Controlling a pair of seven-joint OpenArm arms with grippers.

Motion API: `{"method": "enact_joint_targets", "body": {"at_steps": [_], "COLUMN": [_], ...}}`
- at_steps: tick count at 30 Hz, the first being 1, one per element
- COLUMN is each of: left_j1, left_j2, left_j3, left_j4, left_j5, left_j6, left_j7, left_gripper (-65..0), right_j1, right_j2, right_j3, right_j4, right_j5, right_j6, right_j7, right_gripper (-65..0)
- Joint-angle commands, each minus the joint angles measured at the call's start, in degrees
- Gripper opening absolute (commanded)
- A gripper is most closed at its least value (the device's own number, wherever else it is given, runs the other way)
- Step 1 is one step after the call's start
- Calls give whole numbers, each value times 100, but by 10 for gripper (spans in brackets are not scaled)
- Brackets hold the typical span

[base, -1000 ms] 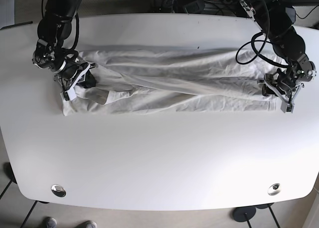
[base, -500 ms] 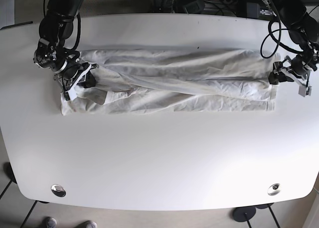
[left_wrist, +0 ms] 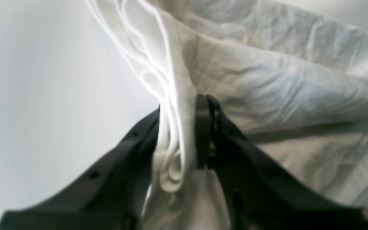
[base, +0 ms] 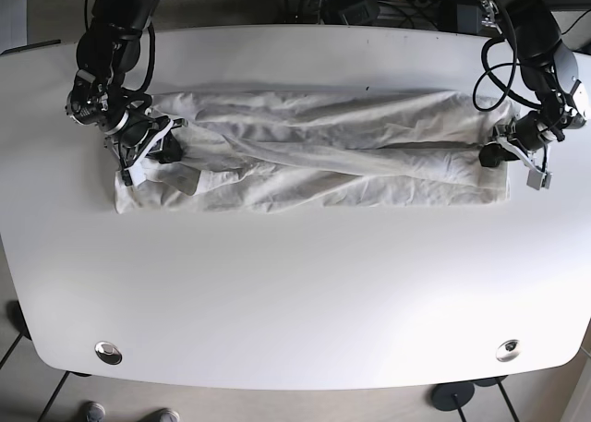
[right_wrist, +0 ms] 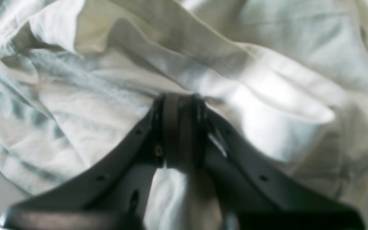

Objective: Fold the T-shirt properly
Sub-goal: 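Grasp the shirt end with the left gripper and fold it toward the right gripper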

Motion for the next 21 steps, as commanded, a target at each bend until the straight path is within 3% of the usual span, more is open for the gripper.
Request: {"method": "enact_joint_targets", "body": {"at_steps": [1, 6, 11, 21], "left_j1": [43, 544, 826, 553], "left_j2": [-59, 231, 283, 1796], "left_j3": [-24, -42, 864, 2508], "left_j4": [574, 2675, 4029, 4372], "left_j5": [217, 261, 261, 261], "left_j6": [21, 21, 21, 34], "left_j7": [288, 604, 780, 763], "left_gripper": [-586, -606, -607, -604], "right_j1": [53, 53, 53, 53], "right_j2": [34, -45, -63, -98], "right_j3": [-5, -14, -14, -14], "right_j4": [89, 89, 212, 238], "right_j5": [22, 22, 13, 22], "right_j6": [12, 12, 12, 12], "right_j7": [-47, -47, -56, -56], "right_gripper": [-585, -585, -585, -585]}}
